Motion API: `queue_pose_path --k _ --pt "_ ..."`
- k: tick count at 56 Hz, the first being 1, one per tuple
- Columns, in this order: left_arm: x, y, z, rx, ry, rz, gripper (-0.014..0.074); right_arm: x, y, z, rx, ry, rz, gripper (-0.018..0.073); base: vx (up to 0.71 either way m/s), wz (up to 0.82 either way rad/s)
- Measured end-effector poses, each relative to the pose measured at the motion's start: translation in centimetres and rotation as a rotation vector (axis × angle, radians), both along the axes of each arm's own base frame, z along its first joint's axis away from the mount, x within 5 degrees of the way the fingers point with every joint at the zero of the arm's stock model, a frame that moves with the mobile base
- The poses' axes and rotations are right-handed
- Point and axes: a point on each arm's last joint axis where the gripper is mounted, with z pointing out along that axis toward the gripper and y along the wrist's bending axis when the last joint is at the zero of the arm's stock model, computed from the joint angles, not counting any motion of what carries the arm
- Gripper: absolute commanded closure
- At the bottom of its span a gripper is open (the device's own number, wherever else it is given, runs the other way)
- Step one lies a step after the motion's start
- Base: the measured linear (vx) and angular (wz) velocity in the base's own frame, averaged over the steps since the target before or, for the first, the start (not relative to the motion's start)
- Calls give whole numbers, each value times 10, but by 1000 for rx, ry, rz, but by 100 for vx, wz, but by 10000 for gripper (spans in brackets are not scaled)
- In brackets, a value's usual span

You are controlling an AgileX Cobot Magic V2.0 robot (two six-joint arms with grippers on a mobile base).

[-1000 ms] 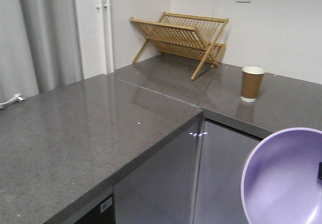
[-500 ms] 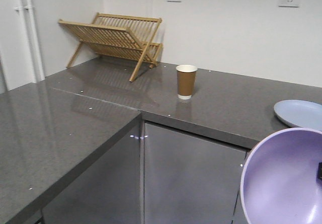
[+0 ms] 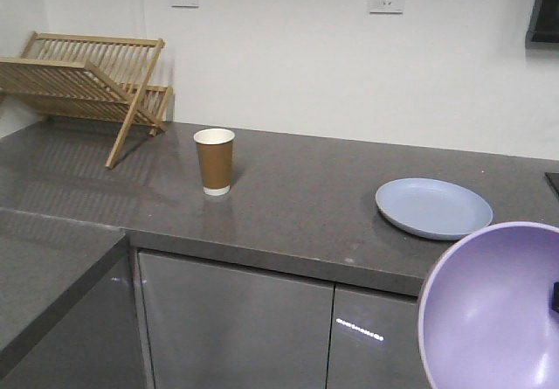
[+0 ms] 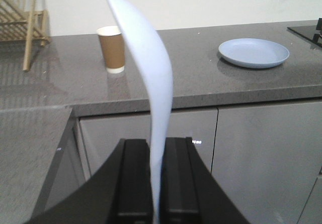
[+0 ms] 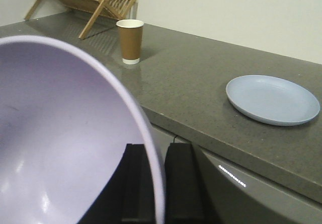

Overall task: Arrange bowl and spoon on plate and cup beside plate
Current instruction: 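Drive holding spoon and bowl to the counter with the blue plate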

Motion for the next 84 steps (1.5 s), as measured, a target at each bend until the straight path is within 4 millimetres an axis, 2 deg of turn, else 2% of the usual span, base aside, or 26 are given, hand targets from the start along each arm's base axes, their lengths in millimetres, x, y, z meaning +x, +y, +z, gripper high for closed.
queue_pose_path --k 55,84 --pt "0 0 0 1 0 0 596 0 0 0 -1 5 3 568 37 -16" --pt "0 0 0 1 0 0 596 0 0 0 -1 5 4 568 22 -15"
